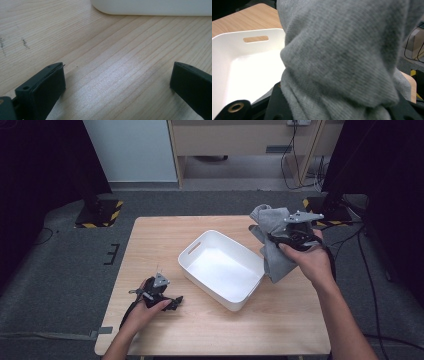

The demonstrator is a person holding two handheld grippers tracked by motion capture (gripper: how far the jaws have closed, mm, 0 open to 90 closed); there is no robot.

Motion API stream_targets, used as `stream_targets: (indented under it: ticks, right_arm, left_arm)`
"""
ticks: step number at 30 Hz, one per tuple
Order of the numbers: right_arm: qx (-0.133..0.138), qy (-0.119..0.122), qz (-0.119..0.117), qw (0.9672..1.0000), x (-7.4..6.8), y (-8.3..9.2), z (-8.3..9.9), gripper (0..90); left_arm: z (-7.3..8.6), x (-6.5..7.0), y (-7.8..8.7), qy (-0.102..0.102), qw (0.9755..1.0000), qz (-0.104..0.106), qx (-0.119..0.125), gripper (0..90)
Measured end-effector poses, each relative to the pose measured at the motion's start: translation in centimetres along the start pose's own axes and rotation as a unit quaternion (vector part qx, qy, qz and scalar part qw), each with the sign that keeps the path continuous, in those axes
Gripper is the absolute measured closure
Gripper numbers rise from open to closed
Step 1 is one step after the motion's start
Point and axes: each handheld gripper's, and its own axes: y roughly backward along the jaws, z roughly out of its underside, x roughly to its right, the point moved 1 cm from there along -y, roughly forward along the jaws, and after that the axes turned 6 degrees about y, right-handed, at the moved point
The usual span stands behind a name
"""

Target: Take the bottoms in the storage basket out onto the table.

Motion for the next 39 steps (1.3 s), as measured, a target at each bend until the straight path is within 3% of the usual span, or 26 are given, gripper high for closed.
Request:
stream_targets:
  ticks: [39]
  right_arm:
    - [-0.015, -0.024, 0.016, 0.9995, 2.1, 0.8, 3.4, 54.1]
  left_arm:
    - [0.0, 0.0, 0.0, 0.0, 1.0, 0.0, -0.001, 0.0]
